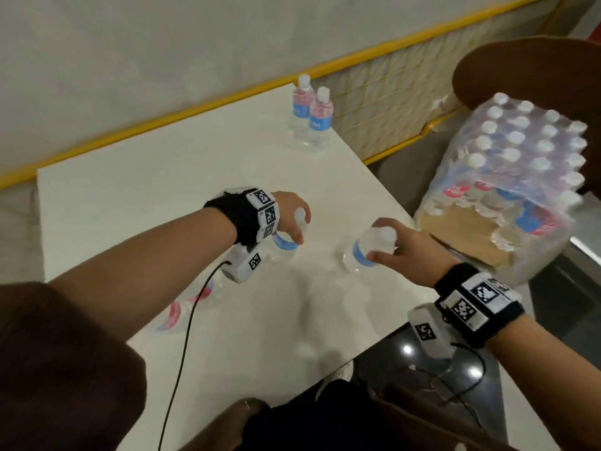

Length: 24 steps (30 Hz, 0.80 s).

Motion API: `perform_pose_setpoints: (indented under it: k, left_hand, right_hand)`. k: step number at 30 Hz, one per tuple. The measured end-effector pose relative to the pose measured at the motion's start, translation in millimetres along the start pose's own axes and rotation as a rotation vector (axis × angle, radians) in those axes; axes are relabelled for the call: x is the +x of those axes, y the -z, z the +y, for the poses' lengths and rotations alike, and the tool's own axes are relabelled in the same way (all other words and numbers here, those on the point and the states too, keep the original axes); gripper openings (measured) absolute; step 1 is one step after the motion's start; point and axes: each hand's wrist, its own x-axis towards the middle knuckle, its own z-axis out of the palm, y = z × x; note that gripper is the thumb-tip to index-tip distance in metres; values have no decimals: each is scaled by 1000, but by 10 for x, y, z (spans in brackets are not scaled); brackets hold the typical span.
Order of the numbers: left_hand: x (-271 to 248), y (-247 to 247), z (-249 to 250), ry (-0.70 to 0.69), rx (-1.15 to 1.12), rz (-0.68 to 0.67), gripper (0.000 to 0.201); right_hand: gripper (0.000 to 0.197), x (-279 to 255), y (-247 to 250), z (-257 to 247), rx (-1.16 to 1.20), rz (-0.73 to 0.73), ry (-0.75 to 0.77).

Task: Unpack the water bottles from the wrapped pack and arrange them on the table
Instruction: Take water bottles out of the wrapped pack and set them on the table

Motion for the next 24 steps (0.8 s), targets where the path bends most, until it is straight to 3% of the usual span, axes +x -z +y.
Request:
perform_pose_setpoints:
  k: [4,7,11,17,20,24]
  left_hand:
    - [-314,-81,-298,11,97,-68,53]
    - [-471,-89,-417,41,144,-125,47]
    - [-711,-136,-540,30,186,-174,45]
    - [-896,-330,-635,12,143,-213,66]
    - [-1013,-361,-722,-14,75,-160,59]
    - [-1229,-234,-912,-42,-16,-43,55]
  right_hand:
    - [60,-180,-577,-629,-114,-361,114]
    - [61,-288,-936,-993,-139,-499,179]
    - [62,-387,-1332,-1427,-91,-530,228]
    - [70,-439,-1720,-1821,73,-443,216]
    - [75,-426,-1797,-1730,257,-473,70]
    - [66,-436,-1872,-1425,828,-603,-400]
